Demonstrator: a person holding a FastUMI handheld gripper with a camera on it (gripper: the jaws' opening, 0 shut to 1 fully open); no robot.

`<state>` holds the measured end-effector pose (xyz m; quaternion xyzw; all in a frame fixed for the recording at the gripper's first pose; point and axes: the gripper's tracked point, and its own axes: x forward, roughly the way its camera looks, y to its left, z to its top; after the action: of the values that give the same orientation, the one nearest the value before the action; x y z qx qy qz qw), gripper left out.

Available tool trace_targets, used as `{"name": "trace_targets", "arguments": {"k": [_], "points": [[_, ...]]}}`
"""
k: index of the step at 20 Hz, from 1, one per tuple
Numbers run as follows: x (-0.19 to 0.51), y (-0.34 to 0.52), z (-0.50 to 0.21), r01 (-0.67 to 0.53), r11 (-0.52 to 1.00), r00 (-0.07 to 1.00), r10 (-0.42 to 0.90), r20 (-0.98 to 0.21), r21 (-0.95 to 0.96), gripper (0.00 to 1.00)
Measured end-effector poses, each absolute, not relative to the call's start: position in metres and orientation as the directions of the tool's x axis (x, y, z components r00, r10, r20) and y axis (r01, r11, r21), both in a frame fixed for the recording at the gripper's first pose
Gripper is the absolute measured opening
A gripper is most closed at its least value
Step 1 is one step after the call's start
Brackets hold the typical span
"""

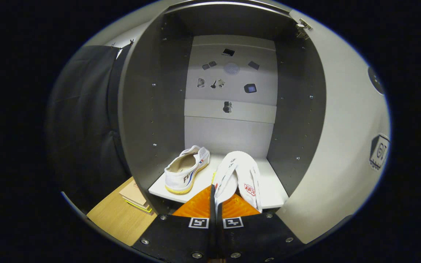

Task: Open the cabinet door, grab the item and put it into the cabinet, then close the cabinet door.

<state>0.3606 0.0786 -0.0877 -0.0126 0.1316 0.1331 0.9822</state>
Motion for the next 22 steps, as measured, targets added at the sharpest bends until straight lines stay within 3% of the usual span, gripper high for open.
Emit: {"name": "trace_targets", "arguments": {"k": [8,14,16,17,22], "points": [[0.481,0.073,-0.127,-0.253,0.967,0.909,0.223,-0.353,-0.042,0.00],[0.506,0.084,-0.149,-0.272,0.962,0.873,0.233,-0.427,-0.031,0.00],[0.508,0.086,-0.149,-0.261,0.965,0.875,0.227,-0.428,-0.021,0.05],[0.507,0.087,-0.149,-0.253,0.967,0.879,0.222,-0.421,-0.017,0.12],[0.492,0.089,-0.143,-0.233,0.973,0.885,0.214,-0.414,0.005,0.23]]}}
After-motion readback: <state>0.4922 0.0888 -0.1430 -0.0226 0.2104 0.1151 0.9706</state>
